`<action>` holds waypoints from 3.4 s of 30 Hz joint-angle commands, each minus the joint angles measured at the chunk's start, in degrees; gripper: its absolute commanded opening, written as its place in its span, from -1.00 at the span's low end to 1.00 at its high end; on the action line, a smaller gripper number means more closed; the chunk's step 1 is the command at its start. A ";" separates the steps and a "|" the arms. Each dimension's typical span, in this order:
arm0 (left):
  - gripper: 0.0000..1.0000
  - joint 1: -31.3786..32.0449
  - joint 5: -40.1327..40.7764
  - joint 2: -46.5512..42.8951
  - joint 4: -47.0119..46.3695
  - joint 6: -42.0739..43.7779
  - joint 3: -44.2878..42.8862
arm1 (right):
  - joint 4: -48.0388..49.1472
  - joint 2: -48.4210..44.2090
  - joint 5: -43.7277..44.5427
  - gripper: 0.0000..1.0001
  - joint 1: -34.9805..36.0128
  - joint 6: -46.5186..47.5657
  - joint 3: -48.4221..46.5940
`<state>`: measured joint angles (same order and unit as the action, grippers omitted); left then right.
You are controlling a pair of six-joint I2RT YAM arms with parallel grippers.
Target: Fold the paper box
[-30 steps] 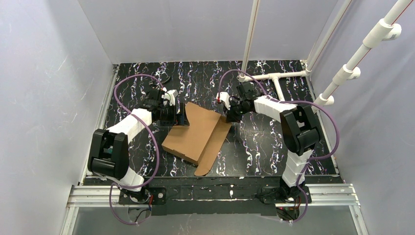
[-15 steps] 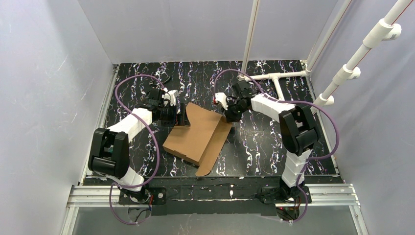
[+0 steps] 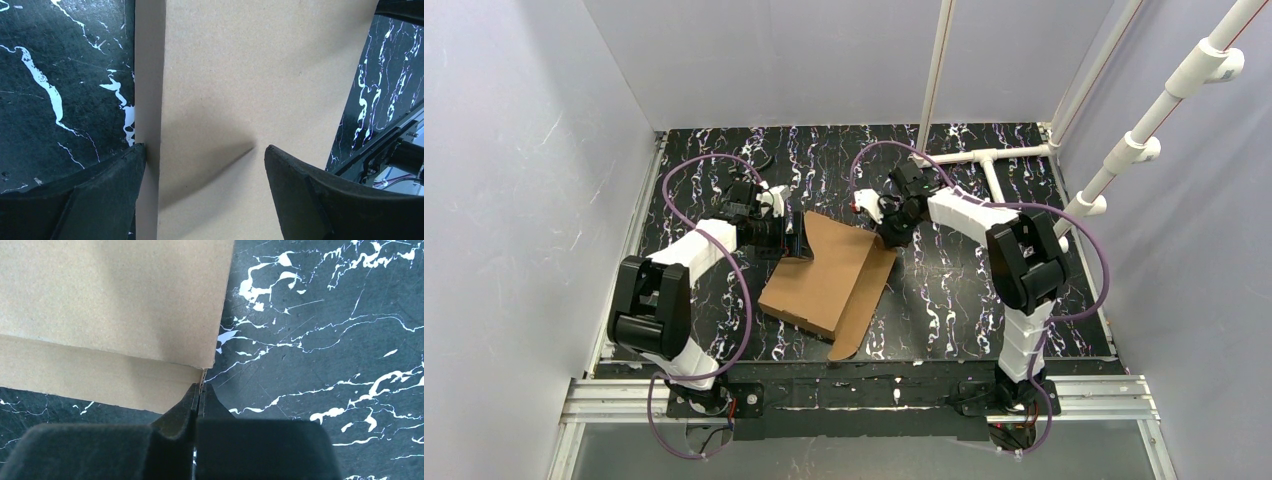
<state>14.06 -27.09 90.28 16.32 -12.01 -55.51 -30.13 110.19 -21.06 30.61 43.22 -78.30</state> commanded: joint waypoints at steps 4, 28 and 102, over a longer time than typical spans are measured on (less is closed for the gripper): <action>0.71 1.11 -4.75 0.89 0.30 0.05 -1.88 | -5.51 3.50 1.03 -0.97 2.69 -0.53 -6.85; 0.78 1.67 -0.60 0.83 2.19 -0.70 -2.32 | -6.96 2.45 -0.65 -0.32 0.87 -3.45 -8.32; -0.21 -2.11 12.12 -33.78 9.67 -40.28 26.95 | 11.24 -4.08 1.06 -0.69 9.66 -5.28 3.82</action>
<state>11.09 -18.48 58.37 23.05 -50.98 -29.89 -16.58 104.71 -16.86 41.80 37.71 -70.74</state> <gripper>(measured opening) 0.391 0.150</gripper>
